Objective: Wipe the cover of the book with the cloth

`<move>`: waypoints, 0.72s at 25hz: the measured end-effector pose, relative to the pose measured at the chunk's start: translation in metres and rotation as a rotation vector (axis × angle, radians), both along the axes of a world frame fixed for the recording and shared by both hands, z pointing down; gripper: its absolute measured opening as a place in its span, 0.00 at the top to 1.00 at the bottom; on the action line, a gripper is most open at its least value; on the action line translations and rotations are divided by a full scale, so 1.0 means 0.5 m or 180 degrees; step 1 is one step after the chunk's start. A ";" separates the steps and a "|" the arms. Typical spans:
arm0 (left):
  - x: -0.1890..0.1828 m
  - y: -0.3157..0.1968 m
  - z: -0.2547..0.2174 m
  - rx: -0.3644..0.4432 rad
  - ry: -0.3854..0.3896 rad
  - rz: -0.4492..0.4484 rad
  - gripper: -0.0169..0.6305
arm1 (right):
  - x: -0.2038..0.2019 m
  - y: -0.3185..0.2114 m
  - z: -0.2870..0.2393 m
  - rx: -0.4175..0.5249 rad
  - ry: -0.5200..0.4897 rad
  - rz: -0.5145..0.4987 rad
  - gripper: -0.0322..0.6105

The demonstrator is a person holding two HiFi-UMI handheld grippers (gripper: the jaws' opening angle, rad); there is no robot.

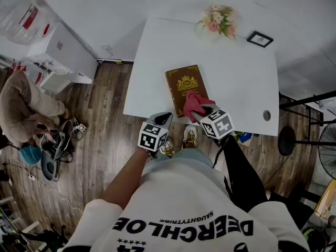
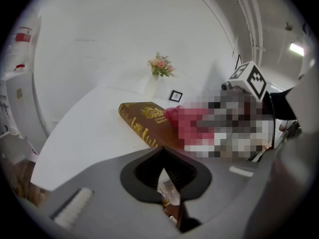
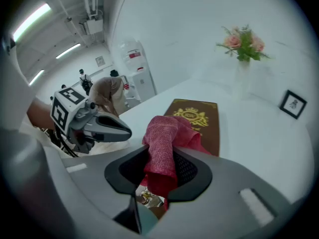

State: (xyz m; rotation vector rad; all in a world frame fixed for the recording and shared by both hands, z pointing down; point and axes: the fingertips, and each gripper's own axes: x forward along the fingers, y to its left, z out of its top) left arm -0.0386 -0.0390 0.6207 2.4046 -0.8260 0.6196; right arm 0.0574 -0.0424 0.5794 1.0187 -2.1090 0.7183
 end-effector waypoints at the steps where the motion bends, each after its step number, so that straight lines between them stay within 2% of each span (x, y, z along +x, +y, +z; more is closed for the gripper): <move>1: -0.001 0.001 -0.001 0.0004 0.0001 0.0011 0.90 | -0.028 0.009 0.003 -0.0021 -0.0021 -0.0108 0.79; 4: -0.001 0.003 -0.002 0.0014 -0.0001 0.0045 0.90 | -0.091 0.034 0.024 -0.0131 -0.0034 -0.0355 0.79; 8: -0.011 0.002 -0.003 0.0013 0.0005 0.0035 0.90 | -0.119 0.064 0.070 -0.0310 0.0231 -0.0588 0.79; 18: -0.023 -0.009 0.005 0.0013 0.0036 0.0042 0.90 | -0.100 0.062 0.076 -0.0341 0.0157 -0.0376 0.79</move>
